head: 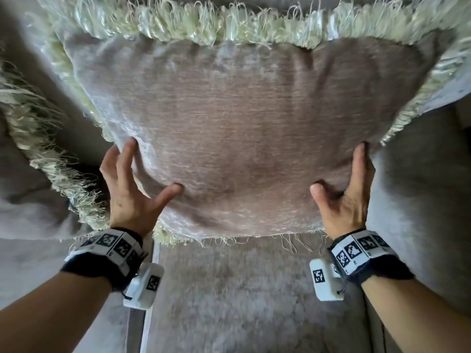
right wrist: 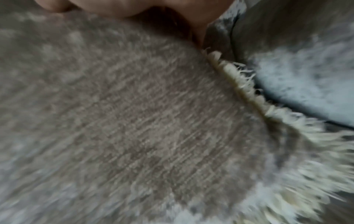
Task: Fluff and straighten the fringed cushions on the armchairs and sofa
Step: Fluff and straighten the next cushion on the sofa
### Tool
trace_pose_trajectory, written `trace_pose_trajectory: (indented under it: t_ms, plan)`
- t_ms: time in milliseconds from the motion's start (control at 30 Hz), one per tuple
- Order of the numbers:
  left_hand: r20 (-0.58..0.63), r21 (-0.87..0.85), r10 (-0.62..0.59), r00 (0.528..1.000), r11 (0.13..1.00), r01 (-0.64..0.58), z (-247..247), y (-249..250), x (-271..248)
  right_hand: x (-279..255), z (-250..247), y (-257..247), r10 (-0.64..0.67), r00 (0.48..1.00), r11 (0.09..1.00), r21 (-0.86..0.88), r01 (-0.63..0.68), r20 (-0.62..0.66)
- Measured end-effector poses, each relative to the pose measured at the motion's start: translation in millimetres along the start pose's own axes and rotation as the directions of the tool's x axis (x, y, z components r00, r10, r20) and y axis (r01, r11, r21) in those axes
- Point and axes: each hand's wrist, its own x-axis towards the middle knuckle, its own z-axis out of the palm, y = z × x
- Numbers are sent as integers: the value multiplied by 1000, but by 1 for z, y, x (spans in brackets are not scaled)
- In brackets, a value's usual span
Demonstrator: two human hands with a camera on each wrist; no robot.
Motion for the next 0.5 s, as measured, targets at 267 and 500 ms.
trace_pose_trajectory:
  t_ms: [267,500]
  plan:
    - [-66,-288,88,994,952,-103,22,-9,20,16,23,-2,-175,969,961,184,207,-173]
    - [-113,-447,38,993,891,-85,18,21,4,22,-7,-38,-257,942,929,213,302,-215]
